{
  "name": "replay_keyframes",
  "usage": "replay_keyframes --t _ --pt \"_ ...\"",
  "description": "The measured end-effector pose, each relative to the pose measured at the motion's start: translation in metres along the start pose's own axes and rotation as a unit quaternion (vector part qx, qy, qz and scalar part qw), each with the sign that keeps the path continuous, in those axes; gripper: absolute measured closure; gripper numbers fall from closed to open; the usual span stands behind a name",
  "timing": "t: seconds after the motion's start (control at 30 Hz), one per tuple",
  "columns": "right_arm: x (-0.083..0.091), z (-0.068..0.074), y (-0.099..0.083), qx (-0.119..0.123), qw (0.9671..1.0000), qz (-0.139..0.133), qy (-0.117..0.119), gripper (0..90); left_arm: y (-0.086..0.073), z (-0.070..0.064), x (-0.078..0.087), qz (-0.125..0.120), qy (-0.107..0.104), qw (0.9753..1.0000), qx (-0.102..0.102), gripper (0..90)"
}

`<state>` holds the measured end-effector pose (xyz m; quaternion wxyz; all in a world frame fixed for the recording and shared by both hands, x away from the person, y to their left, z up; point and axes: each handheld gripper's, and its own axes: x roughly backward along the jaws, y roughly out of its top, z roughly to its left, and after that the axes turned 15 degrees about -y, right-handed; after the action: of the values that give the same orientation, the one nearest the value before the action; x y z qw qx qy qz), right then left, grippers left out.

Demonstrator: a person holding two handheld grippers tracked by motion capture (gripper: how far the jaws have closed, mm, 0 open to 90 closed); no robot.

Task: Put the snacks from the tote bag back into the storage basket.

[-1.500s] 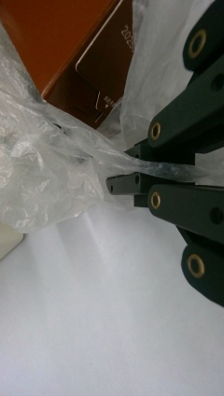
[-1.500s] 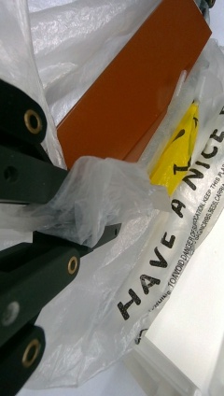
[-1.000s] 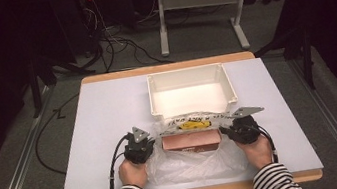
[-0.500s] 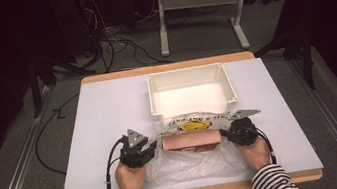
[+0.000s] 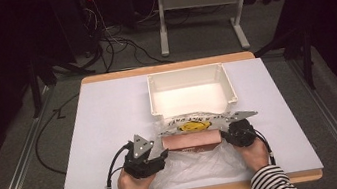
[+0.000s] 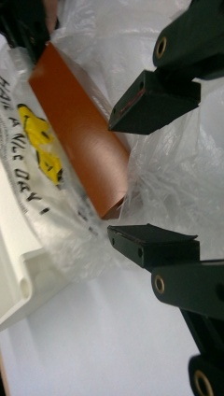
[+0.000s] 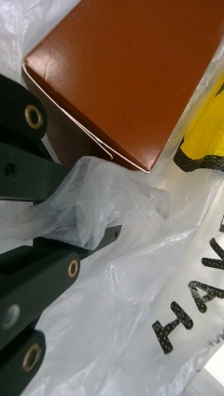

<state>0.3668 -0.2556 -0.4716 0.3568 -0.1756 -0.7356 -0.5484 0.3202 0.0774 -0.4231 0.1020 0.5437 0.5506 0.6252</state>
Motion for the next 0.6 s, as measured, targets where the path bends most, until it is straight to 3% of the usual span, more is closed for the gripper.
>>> replay_keyframes --t 0.4,0.6 --pt "0.0 -0.001 -0.004 -0.003 1.0 -0.004 0.002 80.0 -0.021 0.008 -0.028 0.042 -0.001 0.9988 0.025 40.9" --pt "0.0 -0.001 -0.004 0.001 1.0 -0.006 -0.001 77.6 -0.025 0.016 -0.037 0.055 0.004 0.998 0.03 52.0"
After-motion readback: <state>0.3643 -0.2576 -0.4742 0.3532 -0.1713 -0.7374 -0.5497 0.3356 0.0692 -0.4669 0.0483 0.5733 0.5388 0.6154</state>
